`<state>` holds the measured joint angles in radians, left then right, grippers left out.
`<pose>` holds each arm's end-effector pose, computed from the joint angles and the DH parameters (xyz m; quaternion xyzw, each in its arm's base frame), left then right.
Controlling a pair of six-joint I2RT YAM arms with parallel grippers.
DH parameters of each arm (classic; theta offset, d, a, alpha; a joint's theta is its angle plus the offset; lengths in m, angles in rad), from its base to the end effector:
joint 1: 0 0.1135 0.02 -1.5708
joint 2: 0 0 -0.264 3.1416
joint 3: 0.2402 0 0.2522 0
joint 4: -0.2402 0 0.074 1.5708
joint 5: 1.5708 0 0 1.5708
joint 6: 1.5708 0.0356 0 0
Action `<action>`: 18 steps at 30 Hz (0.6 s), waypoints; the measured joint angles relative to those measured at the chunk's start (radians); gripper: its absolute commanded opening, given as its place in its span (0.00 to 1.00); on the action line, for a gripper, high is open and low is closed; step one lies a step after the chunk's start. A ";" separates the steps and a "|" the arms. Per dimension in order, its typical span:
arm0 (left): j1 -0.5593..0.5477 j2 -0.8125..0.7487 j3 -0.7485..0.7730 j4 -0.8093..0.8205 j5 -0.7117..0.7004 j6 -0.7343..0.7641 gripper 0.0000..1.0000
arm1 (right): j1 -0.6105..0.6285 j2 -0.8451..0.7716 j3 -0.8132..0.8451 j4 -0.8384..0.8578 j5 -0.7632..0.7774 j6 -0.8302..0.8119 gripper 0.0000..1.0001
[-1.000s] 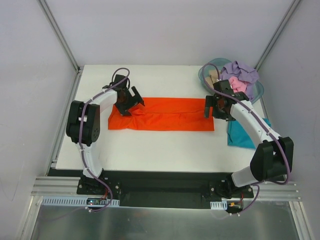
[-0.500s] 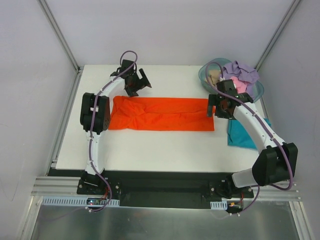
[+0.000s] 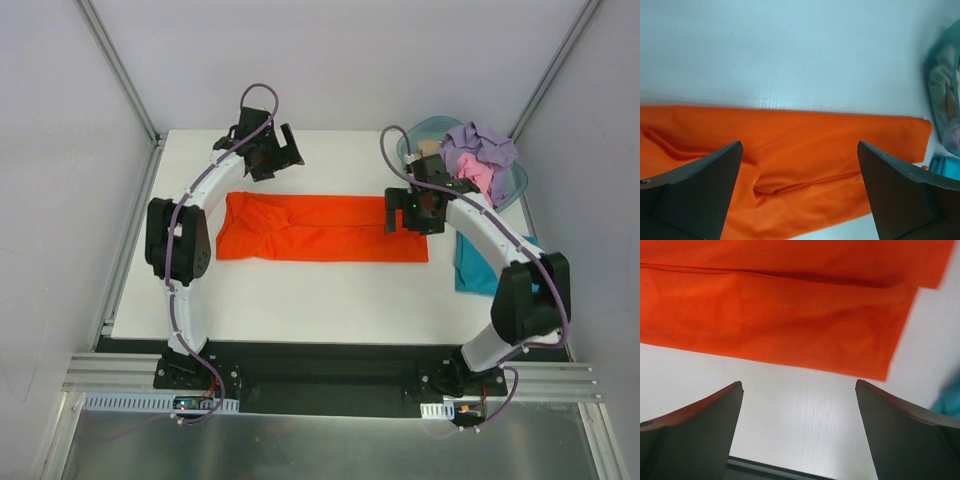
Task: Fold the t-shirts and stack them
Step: Fold the other side of the tshirt into a rectangle, then rotate the tshirt 90 degrees
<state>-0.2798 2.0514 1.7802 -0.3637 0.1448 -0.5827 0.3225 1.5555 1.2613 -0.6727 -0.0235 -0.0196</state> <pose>0.4619 -0.1381 0.2750 -0.1020 0.8849 -0.2467 0.3817 0.3127 0.1054 0.2737 -0.1659 0.9402 0.0559 0.2923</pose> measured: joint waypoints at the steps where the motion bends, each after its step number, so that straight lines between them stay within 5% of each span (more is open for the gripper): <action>1: 0.000 -0.035 -0.027 0.005 0.000 0.000 0.99 | 0.013 0.048 0.023 0.012 -0.028 0.001 1.00; 8: 0.000 -0.210 -0.278 0.023 0.002 -0.022 0.99 | 0.031 0.304 0.140 0.105 -0.132 0.035 0.99; 18: 0.029 -0.113 -0.416 0.001 -0.002 -0.062 0.99 | -0.071 0.483 0.238 0.147 -0.123 0.069 0.99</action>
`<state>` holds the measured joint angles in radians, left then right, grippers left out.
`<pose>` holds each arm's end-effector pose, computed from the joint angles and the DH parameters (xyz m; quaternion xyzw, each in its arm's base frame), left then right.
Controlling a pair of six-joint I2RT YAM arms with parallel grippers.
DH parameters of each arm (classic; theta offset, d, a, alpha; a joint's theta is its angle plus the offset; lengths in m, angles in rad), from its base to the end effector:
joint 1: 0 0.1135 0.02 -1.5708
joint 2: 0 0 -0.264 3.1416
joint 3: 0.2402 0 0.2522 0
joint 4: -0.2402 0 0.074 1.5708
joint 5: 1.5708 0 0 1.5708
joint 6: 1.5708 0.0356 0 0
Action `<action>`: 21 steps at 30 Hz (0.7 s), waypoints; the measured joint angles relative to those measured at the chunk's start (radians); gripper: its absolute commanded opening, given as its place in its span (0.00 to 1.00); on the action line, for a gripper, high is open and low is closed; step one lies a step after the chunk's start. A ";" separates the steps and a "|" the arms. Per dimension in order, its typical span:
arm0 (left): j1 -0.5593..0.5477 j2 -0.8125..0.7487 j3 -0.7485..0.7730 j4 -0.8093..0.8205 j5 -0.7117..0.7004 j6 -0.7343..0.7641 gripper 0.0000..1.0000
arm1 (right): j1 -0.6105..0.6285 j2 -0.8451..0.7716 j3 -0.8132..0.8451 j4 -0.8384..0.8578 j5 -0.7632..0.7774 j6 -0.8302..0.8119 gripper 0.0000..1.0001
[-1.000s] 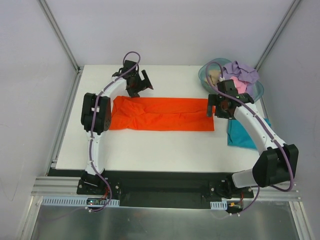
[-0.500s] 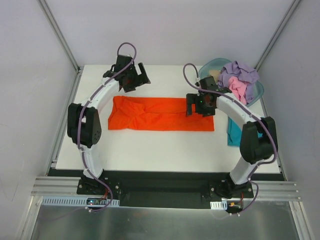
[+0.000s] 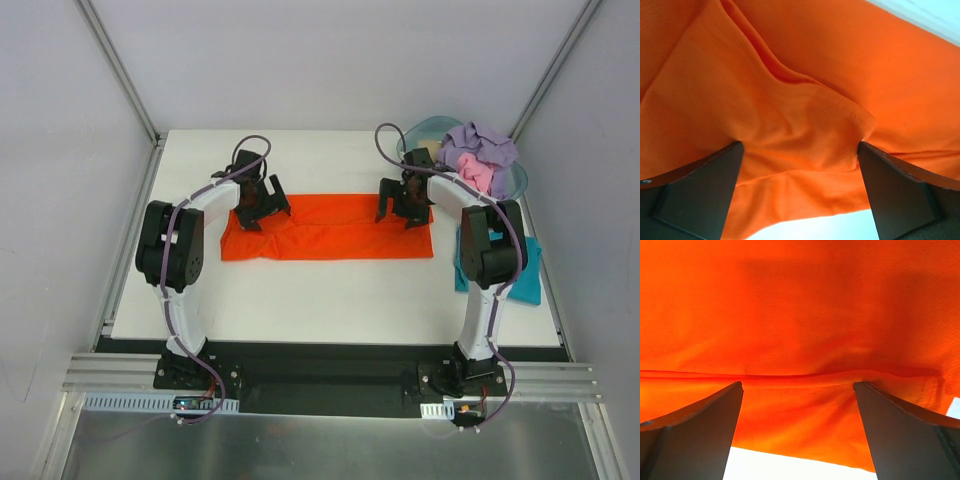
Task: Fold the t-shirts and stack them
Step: Rotate the tshirt 90 degrees
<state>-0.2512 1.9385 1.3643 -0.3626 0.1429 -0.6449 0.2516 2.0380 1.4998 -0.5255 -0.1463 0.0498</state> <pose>0.4035 -0.1088 0.1892 -0.1635 0.9338 -0.1958 0.2508 0.4181 0.1128 0.1797 -0.1155 0.9587 0.1075 0.2367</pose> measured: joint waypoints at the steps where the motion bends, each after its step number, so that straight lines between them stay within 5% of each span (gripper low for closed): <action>1: 0.011 0.021 0.002 0.000 -0.001 -0.003 0.99 | -0.006 0.000 -0.002 0.000 0.004 0.000 0.99; 6: 0.038 0.100 0.103 -0.004 0.005 -0.027 0.99 | -0.008 -0.034 -0.054 0.008 0.002 -0.002 0.99; 12: 0.044 0.307 0.411 0.005 0.067 -0.055 0.99 | 0.064 -0.178 -0.254 -0.004 -0.029 0.000 0.98; 18: 0.043 0.649 0.925 0.038 0.223 -0.132 0.99 | 0.369 -0.254 -0.360 -0.037 -0.209 0.026 0.96; 21: 0.038 0.751 1.068 0.086 0.278 -0.198 0.99 | 0.529 -0.253 -0.332 -0.060 -0.306 0.010 0.96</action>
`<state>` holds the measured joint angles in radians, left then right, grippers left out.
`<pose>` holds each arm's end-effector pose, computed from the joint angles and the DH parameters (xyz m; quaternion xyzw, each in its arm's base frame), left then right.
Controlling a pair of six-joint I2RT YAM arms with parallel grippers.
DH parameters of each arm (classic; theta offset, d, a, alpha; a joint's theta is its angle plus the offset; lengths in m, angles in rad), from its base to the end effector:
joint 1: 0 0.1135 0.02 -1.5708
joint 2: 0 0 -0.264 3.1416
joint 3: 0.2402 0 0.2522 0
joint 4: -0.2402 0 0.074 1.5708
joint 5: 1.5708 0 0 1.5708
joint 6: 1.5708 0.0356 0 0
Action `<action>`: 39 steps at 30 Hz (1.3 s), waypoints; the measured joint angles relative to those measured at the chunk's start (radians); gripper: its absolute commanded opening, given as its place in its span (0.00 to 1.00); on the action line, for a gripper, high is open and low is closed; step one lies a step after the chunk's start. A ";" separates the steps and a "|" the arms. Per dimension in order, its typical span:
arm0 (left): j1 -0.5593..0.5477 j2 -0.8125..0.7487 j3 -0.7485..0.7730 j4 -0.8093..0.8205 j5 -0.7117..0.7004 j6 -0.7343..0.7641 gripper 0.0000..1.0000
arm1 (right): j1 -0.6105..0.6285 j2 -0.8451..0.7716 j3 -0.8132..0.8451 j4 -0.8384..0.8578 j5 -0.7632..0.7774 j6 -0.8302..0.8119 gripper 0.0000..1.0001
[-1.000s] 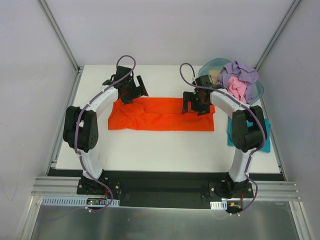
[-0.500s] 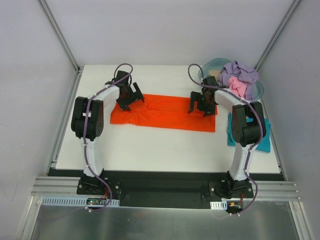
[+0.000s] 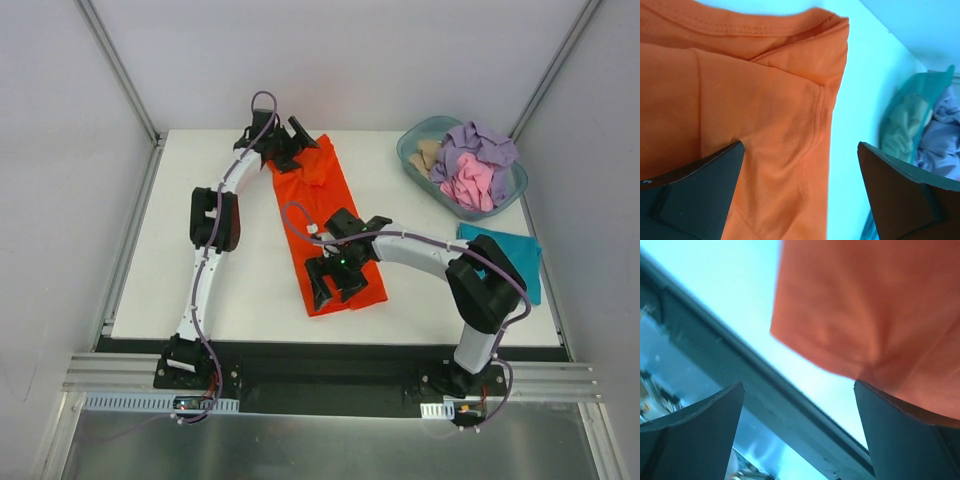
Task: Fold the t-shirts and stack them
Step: Rotate the tshirt 90 degrees
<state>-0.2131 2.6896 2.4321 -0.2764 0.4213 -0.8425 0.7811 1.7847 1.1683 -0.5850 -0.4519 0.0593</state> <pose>0.5846 -0.1414 0.1703 -0.1644 0.8397 -0.4010 0.3272 0.2368 0.2567 0.1800 -0.3768 0.8818 0.2741 0.0736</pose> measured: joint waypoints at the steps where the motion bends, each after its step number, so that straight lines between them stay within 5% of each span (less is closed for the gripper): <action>1: -0.003 0.007 0.001 0.029 0.010 -0.023 0.99 | 0.032 0.000 0.020 -0.011 -0.021 -0.013 0.96; 16: -0.057 -0.023 -0.083 0.161 0.142 -0.031 0.99 | -0.105 -0.153 0.107 -0.038 -0.016 -0.076 0.97; 24: -0.069 -0.301 -0.274 0.167 0.199 0.073 1.00 | -0.233 -0.172 0.109 -0.040 0.080 -0.076 0.97; 31: -0.075 -0.781 -0.766 0.214 0.222 0.153 0.99 | -0.235 -0.152 0.148 -0.045 0.147 -0.075 0.97; 39: -0.206 -1.236 -1.451 0.130 0.059 0.166 0.99 | -0.268 -0.261 -0.084 -0.034 0.186 -0.036 0.96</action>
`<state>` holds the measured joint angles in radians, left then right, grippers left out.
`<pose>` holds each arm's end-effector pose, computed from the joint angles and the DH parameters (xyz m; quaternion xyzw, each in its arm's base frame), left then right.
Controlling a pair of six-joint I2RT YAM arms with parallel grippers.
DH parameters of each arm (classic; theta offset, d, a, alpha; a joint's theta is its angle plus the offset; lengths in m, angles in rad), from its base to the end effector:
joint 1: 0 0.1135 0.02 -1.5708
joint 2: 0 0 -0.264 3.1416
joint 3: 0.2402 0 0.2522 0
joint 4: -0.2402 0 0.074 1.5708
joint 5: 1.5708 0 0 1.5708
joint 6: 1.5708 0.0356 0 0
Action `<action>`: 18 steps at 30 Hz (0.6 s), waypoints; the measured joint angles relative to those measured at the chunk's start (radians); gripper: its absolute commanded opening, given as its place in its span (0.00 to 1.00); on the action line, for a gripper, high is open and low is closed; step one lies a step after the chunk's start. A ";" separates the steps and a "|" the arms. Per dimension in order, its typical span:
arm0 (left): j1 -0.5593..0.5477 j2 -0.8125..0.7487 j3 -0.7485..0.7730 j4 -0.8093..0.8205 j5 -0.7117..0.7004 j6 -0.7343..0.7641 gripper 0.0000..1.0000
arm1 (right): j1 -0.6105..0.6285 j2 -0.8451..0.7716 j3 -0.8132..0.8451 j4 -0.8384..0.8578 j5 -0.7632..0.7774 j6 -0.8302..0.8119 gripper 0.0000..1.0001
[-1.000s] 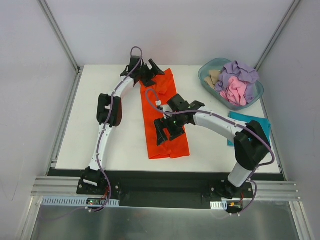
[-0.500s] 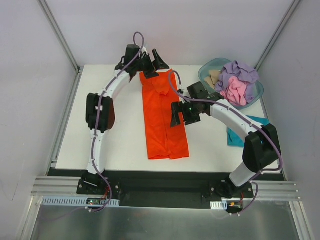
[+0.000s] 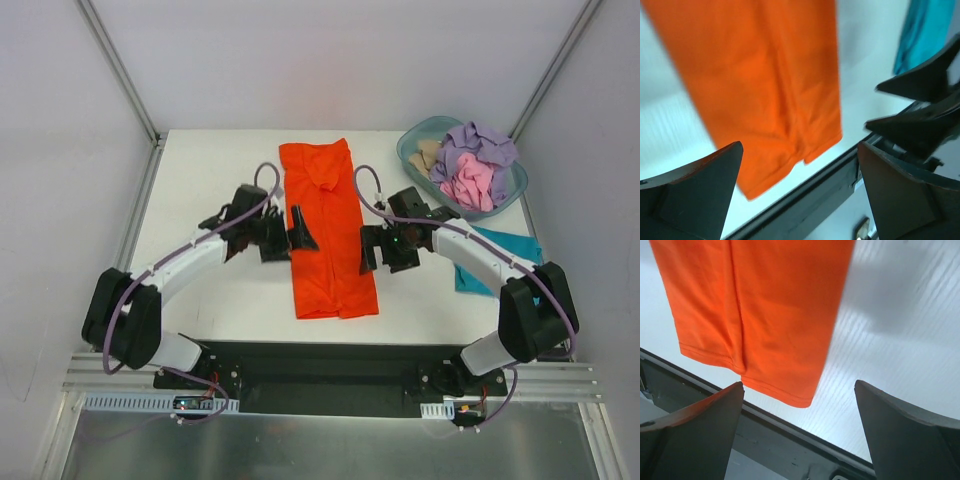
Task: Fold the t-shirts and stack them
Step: Rotate the tshirt 90 degrees
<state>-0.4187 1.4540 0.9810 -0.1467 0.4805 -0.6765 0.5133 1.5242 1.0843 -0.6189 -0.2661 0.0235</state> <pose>0.2862 -0.1454 0.2562 -0.0030 0.8703 -0.4121 0.2695 0.2637 0.1594 0.2327 -0.2651 0.9221 0.1903 0.2080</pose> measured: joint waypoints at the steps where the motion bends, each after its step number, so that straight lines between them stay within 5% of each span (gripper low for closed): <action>1: -0.023 -0.036 -0.064 -0.023 -0.018 -0.016 0.99 | -0.005 -0.016 -0.025 0.003 -0.004 0.006 0.96; 4: -0.089 -0.147 -0.242 -0.070 -0.054 -0.073 0.99 | -0.011 -0.089 -0.118 0.005 -0.017 0.031 0.96; 9: -0.191 -0.272 -0.392 -0.100 -0.108 -0.182 0.84 | -0.011 -0.206 -0.237 0.019 -0.059 0.064 0.96; 18: -0.243 -0.187 -0.439 -0.061 -0.188 -0.284 0.53 | -0.011 -0.238 -0.359 0.070 -0.099 0.117 0.96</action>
<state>-0.6621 1.2671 0.5415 -0.2077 0.2920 -0.9607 0.5026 1.2858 0.7258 -0.5488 -0.3649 0.1410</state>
